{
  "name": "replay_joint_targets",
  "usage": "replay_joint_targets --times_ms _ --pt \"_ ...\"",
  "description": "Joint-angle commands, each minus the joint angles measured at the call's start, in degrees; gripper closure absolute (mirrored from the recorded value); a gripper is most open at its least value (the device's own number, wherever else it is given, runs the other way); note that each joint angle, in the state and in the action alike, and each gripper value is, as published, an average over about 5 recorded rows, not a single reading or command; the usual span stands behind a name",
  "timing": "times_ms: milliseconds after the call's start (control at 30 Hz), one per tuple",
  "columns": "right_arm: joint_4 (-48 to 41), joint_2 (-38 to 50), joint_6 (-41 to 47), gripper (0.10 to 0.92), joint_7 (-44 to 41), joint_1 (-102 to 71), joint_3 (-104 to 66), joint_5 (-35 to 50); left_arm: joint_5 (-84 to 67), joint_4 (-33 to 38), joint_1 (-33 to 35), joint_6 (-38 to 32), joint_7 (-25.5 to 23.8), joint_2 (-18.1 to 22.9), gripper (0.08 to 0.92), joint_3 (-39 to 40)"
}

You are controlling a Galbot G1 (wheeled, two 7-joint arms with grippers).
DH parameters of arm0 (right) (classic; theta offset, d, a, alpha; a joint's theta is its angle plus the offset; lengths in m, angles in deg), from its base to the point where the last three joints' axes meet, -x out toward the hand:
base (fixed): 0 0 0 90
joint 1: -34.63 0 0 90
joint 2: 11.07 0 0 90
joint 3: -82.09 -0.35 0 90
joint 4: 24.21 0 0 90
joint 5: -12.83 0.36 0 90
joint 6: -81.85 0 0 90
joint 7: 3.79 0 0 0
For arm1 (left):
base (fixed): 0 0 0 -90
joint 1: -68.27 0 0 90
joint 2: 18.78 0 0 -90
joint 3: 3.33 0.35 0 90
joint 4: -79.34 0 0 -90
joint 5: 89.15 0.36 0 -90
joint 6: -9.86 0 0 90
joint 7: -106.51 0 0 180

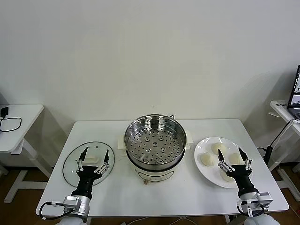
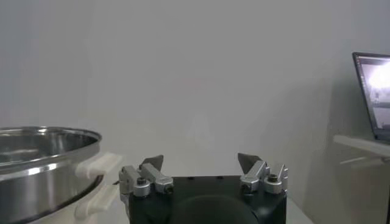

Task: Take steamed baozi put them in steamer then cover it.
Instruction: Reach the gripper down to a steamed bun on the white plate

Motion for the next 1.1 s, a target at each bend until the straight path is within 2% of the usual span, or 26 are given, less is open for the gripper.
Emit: replay_joint_targets --times_ms 33,200,400,600,767,933,1100 --pt "-0.48 0.27 0.1 0.203 -0.01 0.53 0.1 0.23 -0.03 -0.01 -0.02 -0.05 -0.14 -0.02 0.177 -0.09" --pt "-4.16 6.22 2.09 0.203 -0.88 5.33 -1.46 -5.22 -0.04 -0.43 -0.18 -0.19 -0.43 -0.25 0.177 -0.13" --pt "-11.93 21.8 5.35 0.203 -4.35 13.89 0.89 -21.26 -0.05 -0.89 -0.55 -0.52 -0.75 -0.9 0.177 0.28" --pt "-18.13 36.98 8.55 0.203 -20.77 22.43 9.4 -31.76 -0.05 -0.74 -1.02 -0.57 -0.77 -1.25 0.177 1.18" --pt "-23.87 44.69 8.68 0.203 -39.59 34.71 23.25 -32.6 -0.03 -0.28 -1.07 -0.6 -0.71 -1.25 0.177 2.08" --pt "-29.92 46.29 8.72 0.203 -54.62 54.02 40.09 -32.36 0.02 -0.27 -1.07 -0.59 -0.57 -1.06 0.177 2.5" --pt "-37.52 43.09 8.22 0.203 -61.94 71.61 57.18 -34.45 0.01 -0.36 -1.11 -0.52 -0.53 -0.82 0.177 2.34"
